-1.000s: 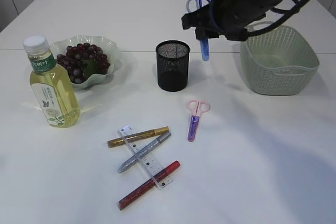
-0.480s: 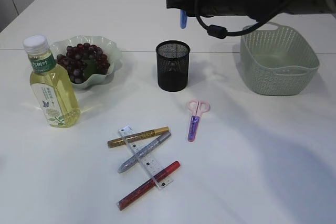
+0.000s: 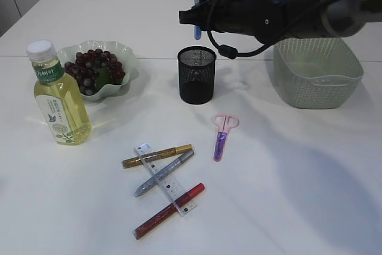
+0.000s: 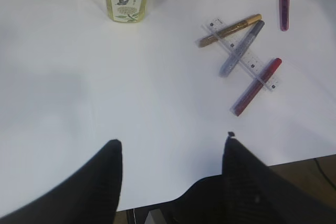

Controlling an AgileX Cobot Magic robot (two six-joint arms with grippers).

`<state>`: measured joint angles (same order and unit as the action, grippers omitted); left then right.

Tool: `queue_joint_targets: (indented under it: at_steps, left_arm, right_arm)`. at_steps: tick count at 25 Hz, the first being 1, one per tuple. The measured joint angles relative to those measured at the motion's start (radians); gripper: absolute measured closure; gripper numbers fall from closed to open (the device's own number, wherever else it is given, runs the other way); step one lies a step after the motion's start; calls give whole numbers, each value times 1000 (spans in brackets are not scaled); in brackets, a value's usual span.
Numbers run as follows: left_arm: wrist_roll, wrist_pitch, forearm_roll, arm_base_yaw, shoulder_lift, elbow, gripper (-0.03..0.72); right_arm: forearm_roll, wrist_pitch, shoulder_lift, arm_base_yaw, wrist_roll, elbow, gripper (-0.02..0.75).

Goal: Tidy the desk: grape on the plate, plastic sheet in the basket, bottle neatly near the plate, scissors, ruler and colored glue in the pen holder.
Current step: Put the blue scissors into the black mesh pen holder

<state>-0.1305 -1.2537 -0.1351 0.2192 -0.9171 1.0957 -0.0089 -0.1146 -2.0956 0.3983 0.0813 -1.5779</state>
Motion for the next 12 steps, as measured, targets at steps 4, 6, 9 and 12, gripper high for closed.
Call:
queue_joint_targets:
  at_steps: [4,6,9,12]
  left_arm:
    - [0,0,0,0,0,0,248]
    - [0,0,4,0,0,0,251]
    - [0,0,6,0,0,0,260]
    - [0,0,6,0,0,0,263]
  right_arm:
    - [-14,8,-33,0,-1,-17,560]
    - [-23,15,-45,0,-1,-17,560]
    - [-27,21,-55,0,-1,-17,560]
    - [-28,21,-60,0,-1,-17,560]
